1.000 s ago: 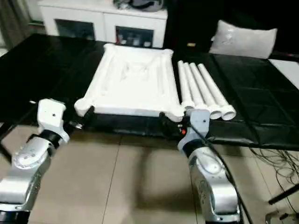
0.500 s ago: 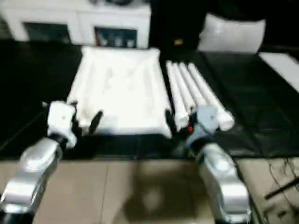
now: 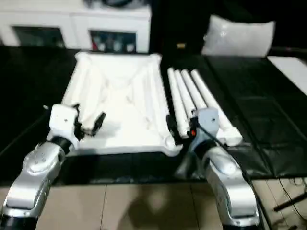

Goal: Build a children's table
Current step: Move to table

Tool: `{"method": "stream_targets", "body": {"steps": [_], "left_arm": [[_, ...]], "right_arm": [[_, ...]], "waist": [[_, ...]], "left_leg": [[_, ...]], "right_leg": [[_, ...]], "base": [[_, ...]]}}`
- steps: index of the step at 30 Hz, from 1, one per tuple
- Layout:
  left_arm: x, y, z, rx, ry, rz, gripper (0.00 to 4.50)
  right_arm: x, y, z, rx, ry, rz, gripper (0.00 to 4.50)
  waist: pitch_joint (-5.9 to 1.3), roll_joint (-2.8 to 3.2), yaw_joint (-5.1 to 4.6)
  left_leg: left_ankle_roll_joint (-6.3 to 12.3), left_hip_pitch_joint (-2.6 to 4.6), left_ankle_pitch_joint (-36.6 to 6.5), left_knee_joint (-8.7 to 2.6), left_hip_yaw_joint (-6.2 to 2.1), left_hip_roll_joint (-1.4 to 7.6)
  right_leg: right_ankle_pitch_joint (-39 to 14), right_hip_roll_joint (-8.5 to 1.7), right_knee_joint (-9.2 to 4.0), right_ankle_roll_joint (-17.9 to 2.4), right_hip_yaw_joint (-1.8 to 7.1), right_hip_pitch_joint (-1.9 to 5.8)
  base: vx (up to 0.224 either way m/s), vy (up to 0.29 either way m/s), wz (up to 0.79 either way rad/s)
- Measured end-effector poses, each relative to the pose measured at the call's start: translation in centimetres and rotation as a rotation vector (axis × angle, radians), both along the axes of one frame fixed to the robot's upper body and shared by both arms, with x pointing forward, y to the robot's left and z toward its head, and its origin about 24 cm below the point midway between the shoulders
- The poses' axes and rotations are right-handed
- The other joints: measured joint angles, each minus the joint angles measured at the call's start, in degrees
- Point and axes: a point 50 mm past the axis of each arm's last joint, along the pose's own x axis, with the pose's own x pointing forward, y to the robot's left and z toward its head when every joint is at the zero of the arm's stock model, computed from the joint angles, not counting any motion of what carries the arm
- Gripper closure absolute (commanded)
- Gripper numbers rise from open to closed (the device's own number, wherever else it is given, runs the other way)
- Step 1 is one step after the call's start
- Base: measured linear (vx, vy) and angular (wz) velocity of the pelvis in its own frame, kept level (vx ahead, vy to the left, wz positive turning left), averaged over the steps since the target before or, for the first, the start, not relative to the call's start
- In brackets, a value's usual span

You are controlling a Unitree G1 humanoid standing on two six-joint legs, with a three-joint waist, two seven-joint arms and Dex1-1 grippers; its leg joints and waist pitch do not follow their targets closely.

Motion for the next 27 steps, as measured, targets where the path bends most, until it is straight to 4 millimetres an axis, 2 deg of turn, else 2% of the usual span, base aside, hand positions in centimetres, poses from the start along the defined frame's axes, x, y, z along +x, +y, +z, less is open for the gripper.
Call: {"method": "stream_targets", "body": {"steps": [1, 2, 3, 4, 5, 6, 7, 9, 14, 18, 23, 24, 25, 26, 27], "left_arm": [[0.1, -0.1, 0.1, 0.0, -0.005, -0.002, 0.02], [0.1, -0.5, 0.0, -0.01, -0.002, -0.009, 0.02], [0.0, -1.0, -0.1, -0.014, 0.004, -0.027, 0.02], [0.0, -1.2, -0.2, -0.015, 0.006, -0.031, 0.02], [0.0, -1.1, -0.2, -0.015, 0.007, -0.03, 0.02], [0.0, -1.0, -0.2, -0.013, 0.007, -0.025, 0.02], [0.0, -0.9, -0.2, -0.011, 0.006, -0.022, 0.02], [0.0, -0.8, -0.2, -0.01, 0.006, -0.018, 0.02], [0.0, -0.7, -0.2, -0.012, 0.006, -0.016, 0.02], [0.0, -0.8, -0.2, -0.012, 0.005, -0.017, 0.02], [0.0, -0.8, -0.2, -0.013, 0.005, -0.018, 0.02], [0.1, -1.0, 0.0, -0.015, -0.001, -0.027, 0.02], [0.2, -1.2, 0.1, -0.018, -0.007, -0.035, 0.02], [0.2, -1.2, 0.1, -0.017, -0.007, -0.035, 0.02], [0.0, -0.8, -0.2, -0.011, 0.003, -0.023, 0.02]], "right_arm": [[0.0, -0.2, 0.0, -0.002, 0.001, -0.006, 0.0], [0.1, -0.4, -0.2, -0.006, 0.008, -0.014, 0.0], [0.1, -0.5, -0.3, -0.013, 0.016, -0.021, 0.0], [0.1, -0.5, -0.4, -0.015, 0.017, -0.024, 0.0], [0.1, -0.5, -0.4, -0.016, 0.017, -0.026, 0.0], [0.1, -0.5, -0.4, -0.019, 0.016, -0.027, 0.0], [0.1, -0.5, -0.4, -0.022, 0.014, -0.028, 0.0], [0.1, -0.5, -0.4, -0.032, 0.012, -0.031, 0.0], [0.1, -0.6, -0.4, -0.038, 0.01, -0.039, 0.0], [0.1, -0.6, -0.3, -0.039, 0.003, -0.041, 0.0], [0.1, -0.6, -0.3, -0.042, -0.002, -0.041, 0.0], [0.1, -0.8, -0.3, -0.05, -0.003, -0.048, 0.0], [0.1, -1.0, -0.4, -0.052, -0.001, -0.058, 0.0], [0.2, -1.1, -0.4, -0.045, -0.001, -0.066, 0.0], [0.4, -0.6, -0.2, -0.028, -0.01, -0.06, 0.0]], "waist": [[-0.07, -0.73, 0.02], [-0.06, -0.93, 0.12], [0.02, -0.93, 0.25], [0.11, -0.94, 0.29], [0.3, -0.84, 0.29], [0.66, -0.36, 0.22], [0.84, -0.13, 0.02], [1.38, 0.32, -0.27], [1.41, 0.43, -0.36], [1.28, 0.41, -0.16], [1.12, 0.33, 0.26], [0.8, 0.52, 0.16], [0.78, 0.62, 0.13], [0.67, 0.72, 0.02], [0.61, 0.39, -0.9]], "left_leg": [[-0.08, -0.49, -0.17, 0.5, 0.15, -0.67], [-0.19, -0.83, -0.13, 0.41, 0.21, -0.8], [-0.51, -1.22, 0.1, -0.2, 0.19, -0.69], [-0.49, -1.03, 0.05, -0.58, 0.18, -0.57], [-0.57, -0.63, 0.07, -0.87, 0.21, -0.31], [-0.96, 0.51, -0.13, -1.0, 0.59, 0.52], [-1.34, 1.17, -0.36, -1.06, 1.14, 1.18], [-1.73, 2.48, -0.69, -1.07, 1.52, 1.82], [-1.79, 3.44, -0.7, -2.37, 1.93, 2.08], [-0.96, 3.48, -1.15, -2.58, 2.1, 2.04], [0.91, 3.42, -2.46, -2.44, 1.7, 1.56], [4.64, 1.55, -3.57, -0.44, 0.38, 0.79], [6.94, 0.73, -4.22, 0.94, -0.65, 0.91], [7.29, 1.16, -4.84, 1.0, -1.91, 0.8], [5.86, 2.24, -5.11, 0.52, -3.52, -0.07]], "right_leg": [[-0.02, -0.79, -0.44, 2.03, 0.92, -0.32], [-0.11, -0.79, -0.02, 1.88, 1.15, -0.74], [0.11, -0.77, -0.26, 1.53, 1.01, -0.86], [0.11, -0.74, -0.59, 1.12, 0.75, -0.67], [0.09, -0.57, -1.13, 0.55, 0.59, -0.11], [0.25, -0.17, -2.0, -0.04, 0.19, 1.05], [0.17, -0.04, -2.35, -0.57, -0.12, 1.77], [-0.72, -0.07, -2.75, -1.05, -0.98, 3.28], [-0.73, -0.01, -4.18, -1.05, -1.24, 4.79], [-0.99, -0.02, -4.26, -1.52, -1.24, 4.89], [-2.69, -0.1, -4.12, -2.02, -1.34, 5.17], [-2.79, -0.45, -4.82, -0.4, -2.74, 5.71], [-2.89, -0.6, -5.34, 0.58, -4.12, 6.44], [-3.35, -0.52, -5.12, 0.21, -5.15, 6.86], [-4.31, -0.53, -0.76, -1.02, -5.39, 5.25]], "base": [[0.0, 0.0, 0.0], [0.0, 0.0, 0.0], [0.0, 0.0, 0.0], [0.0, 0.0, 0.0], [0.0, 0.0, 0.0], [0.0, 0.0, 0.0], [0.0, 0.0, 0.0], [0.0, 0.0, 0.0], [0.013, 0.0, 0.01], [0.091, 0.001, 0.04], [0.119, 0.014, 0.09], [0.115, 0.034, 0.2], [0.107, 0.025, 0.48], [0.195, -0.037, 0.52], [0.195, -0.037, 0.52]]}}
